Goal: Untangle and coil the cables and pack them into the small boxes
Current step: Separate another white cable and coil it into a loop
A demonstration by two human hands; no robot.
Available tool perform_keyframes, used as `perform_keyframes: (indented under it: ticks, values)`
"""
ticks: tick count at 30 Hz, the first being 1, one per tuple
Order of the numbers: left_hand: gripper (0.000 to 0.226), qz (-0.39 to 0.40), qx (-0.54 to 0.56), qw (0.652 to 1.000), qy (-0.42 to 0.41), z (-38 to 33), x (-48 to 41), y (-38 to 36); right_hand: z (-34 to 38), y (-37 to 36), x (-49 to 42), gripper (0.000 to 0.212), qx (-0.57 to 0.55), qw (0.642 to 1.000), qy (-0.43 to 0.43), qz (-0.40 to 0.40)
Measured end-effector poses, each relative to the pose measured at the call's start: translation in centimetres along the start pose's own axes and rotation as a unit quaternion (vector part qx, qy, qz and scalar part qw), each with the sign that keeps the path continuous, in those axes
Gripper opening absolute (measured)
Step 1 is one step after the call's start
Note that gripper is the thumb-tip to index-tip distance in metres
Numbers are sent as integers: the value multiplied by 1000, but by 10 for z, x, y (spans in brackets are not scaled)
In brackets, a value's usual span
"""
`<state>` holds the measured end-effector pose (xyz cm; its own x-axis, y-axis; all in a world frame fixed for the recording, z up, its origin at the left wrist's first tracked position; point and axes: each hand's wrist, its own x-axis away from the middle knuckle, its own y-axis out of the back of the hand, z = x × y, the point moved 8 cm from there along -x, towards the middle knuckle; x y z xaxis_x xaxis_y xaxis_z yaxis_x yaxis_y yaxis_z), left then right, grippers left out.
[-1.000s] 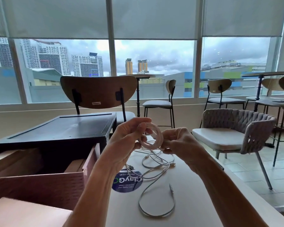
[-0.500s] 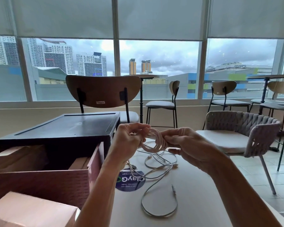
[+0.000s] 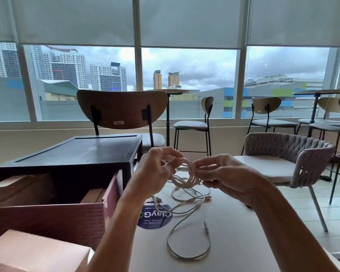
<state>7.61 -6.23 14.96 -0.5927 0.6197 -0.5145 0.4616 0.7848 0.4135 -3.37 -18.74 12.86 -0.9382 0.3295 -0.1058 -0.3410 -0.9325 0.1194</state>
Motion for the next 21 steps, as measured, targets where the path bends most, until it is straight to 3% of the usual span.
perform_keyframes:
  ticks: [5,12,21]
  values:
    - [7,32,11,999,-4,0,2,-3,0,-4,2,31,-10,999,-13,36]
    - [6,67,15,998,8,1,6,-15,5,6,-1,20,96,993,11,-69]
    - [3,72,52,996,11,-3,6,-19,9,-5,8,34,-10,999,0,37]
